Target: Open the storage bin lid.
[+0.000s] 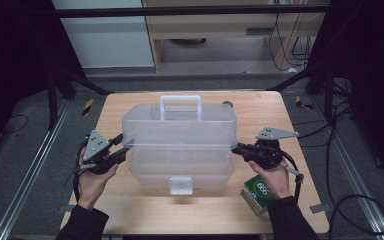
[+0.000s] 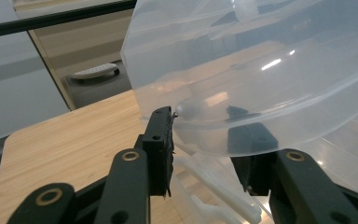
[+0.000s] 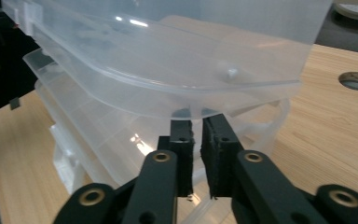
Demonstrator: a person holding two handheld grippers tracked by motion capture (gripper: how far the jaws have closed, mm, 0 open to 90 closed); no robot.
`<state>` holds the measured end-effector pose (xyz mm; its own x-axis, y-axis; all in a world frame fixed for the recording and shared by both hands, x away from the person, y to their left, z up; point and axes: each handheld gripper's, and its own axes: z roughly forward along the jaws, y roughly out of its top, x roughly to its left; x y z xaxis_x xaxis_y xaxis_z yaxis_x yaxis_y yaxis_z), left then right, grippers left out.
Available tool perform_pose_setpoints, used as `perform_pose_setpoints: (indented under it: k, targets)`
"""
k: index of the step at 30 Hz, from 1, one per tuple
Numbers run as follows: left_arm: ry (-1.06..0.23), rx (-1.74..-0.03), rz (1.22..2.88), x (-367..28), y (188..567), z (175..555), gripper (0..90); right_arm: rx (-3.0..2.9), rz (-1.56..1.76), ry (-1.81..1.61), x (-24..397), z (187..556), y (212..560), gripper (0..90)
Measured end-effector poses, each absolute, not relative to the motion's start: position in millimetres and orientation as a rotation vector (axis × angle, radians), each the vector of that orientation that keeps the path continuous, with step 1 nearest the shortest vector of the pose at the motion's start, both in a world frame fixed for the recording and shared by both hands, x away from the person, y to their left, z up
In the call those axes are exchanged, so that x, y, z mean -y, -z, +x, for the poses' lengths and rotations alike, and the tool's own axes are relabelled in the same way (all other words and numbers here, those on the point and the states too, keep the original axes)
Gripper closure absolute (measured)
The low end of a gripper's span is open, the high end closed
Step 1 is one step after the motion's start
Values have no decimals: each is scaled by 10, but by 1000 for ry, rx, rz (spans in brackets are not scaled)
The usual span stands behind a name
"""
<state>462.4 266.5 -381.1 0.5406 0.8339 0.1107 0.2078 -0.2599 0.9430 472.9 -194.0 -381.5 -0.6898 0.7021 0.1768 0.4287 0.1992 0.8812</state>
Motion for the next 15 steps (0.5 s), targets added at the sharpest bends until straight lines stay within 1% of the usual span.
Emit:
perform_pose_setpoints:
  k: [2, 3, 4, 6, 11, 15]
  targets:
    - [-772, -871, 1765, -2663, 3807, 4623, 604, -2220, 1088, -1398, 1929, 4736, 3830, 693]
    - [-772, -871, 1765, -2663, 3807, 4623, 602, -2220, 1088, -1398, 1929, 4736, 3830, 693]
    - [-770, -874, 1764, -2660, 3806, 4622, 602, -2240, 1102, -1322, 1919, 4752, 3848, 658]
    - [-771, -875, 1765, -2658, 3805, 4620, 602, -2246, 1132, -1276, 1911, 4767, 3873, 640]
    - [-770, -878, 1764, -2658, 3803, 4621, 603, -2282, 1165, -1174, 1871, 4809, 3940, 625]
    - [-783, -878, 1772, -2645, 3768, 4626, 602, -2295, 1221, -1198, 1878, 4845, 4029, 641]
